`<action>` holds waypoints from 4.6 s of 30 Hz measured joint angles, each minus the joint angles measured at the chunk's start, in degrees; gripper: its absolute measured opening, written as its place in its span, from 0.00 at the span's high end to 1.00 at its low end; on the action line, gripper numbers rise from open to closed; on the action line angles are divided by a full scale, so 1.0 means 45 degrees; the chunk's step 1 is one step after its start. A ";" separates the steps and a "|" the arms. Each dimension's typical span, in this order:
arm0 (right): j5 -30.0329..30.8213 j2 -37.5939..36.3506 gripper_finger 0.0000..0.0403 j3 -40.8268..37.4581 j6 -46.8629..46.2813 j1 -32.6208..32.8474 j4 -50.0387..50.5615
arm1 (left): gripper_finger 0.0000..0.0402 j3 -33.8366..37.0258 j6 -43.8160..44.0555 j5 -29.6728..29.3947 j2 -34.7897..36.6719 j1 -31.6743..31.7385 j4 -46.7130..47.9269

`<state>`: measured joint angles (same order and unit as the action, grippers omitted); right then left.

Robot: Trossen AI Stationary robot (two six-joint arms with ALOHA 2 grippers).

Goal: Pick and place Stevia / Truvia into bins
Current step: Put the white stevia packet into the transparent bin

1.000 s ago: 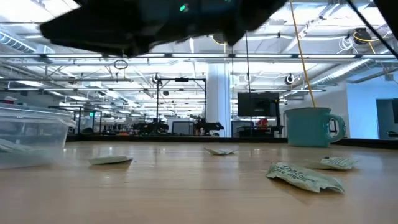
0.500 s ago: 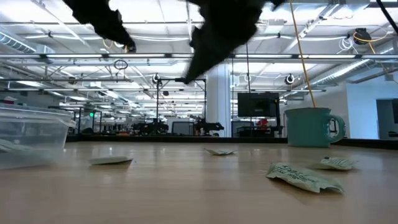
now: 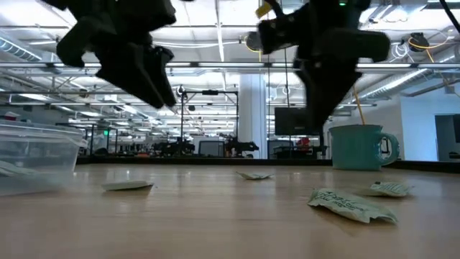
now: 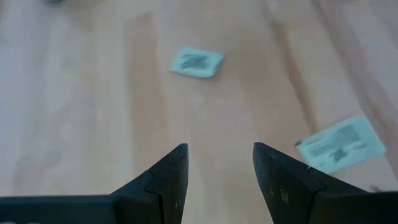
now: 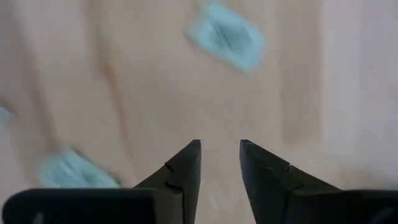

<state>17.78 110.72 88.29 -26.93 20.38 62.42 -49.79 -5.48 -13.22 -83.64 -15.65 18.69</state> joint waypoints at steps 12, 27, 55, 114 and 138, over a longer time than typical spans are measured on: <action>0.2280 -0.2979 0.77 -0.1471 -0.1116 0.0092 0.0440 | 0.54 0.0013 -0.0195 0.2732 -0.1702 -0.0508 -0.1138; 0.2631 -0.8086 0.77 -1.0333 0.0657 0.0106 -1.1192 | 0.54 -0.0168 0.0371 0.3616 -0.2922 -0.0054 -0.1435; 0.2045 -0.9726 0.77 -1.0967 0.3243 -0.0034 -1.3450 | 0.74 -0.3586 0.0332 0.3903 -0.5594 -0.0046 0.2868; 0.1986 -0.9716 0.77 -1.1540 0.3151 -0.0029 -1.6045 | 0.60 -0.2168 -0.2602 -0.0393 -0.3335 -0.0325 -0.1993; 0.1985 -0.9716 0.77 -1.1540 0.3156 -0.0029 -1.5724 | 0.67 -0.2174 -0.2846 -0.0932 -0.6535 0.0999 -0.5183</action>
<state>26.71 67.00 36.36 -12.73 20.25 -8.34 -59.58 -18.29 -17.42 -113.05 -11.15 -4.63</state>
